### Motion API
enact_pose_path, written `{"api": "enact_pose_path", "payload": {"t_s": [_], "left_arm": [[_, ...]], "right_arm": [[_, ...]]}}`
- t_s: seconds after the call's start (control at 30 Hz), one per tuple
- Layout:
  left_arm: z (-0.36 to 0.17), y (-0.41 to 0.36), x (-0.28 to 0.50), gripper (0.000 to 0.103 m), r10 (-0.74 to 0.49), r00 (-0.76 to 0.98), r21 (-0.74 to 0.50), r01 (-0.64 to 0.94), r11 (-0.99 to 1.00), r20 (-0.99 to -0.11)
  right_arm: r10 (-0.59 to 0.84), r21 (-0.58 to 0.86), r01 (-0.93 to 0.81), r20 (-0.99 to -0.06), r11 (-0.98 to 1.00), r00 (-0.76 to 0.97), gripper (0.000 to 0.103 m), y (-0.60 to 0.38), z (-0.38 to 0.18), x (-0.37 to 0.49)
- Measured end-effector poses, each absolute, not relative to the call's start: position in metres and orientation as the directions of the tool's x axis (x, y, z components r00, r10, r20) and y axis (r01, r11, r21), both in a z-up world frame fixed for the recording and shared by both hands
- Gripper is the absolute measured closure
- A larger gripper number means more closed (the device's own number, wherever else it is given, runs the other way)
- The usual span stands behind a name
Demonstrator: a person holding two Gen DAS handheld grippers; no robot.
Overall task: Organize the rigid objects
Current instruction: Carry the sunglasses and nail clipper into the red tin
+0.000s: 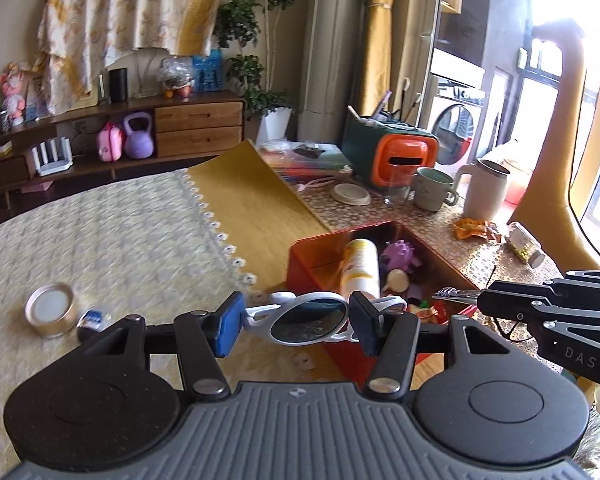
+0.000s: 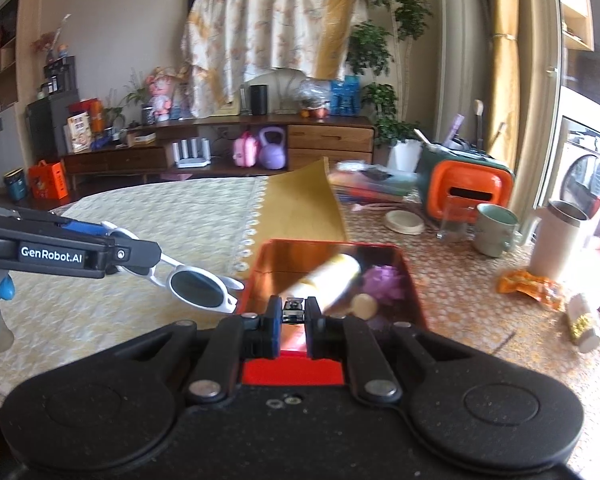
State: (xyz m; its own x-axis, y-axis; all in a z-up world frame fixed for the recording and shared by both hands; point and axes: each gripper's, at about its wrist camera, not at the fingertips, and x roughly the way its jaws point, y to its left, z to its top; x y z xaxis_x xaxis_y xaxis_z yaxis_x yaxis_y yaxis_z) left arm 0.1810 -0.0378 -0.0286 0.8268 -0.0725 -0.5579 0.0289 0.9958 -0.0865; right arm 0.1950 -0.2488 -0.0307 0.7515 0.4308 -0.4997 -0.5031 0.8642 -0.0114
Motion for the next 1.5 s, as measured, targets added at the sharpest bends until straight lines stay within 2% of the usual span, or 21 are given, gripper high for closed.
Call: {"api": "enact_pose_path", "payload": {"t_s": [0.63, 1.0, 1.5], "left_arm": [[-0.049, -0.117, 0.266, 0.047, -0.089, 0.801, 0.038, 0.138, 0.990, -0.591], [-0.072, -0.144, 0.305, 0.047, -0.080, 0.790, 0.062, 0.148, 0.987, -0.607], [-0.096, -0.157, 0.316, 0.047, -0.130, 0.757, 0.037, 0.199, 0.979, -0.641]], "right_arm": [[0.349, -0.013, -0.423, -0.544, 0.906, 0.763, 0.093, -0.292, -0.061, 0.248], [0.332, -0.021, -0.421, -0.580, 0.907, 0.744, 0.093, -0.287, -0.078, 0.271], [0.334, -0.024, -0.442, -0.620, 0.897, 0.710, 0.093, -0.280, -0.094, 0.283]]}}
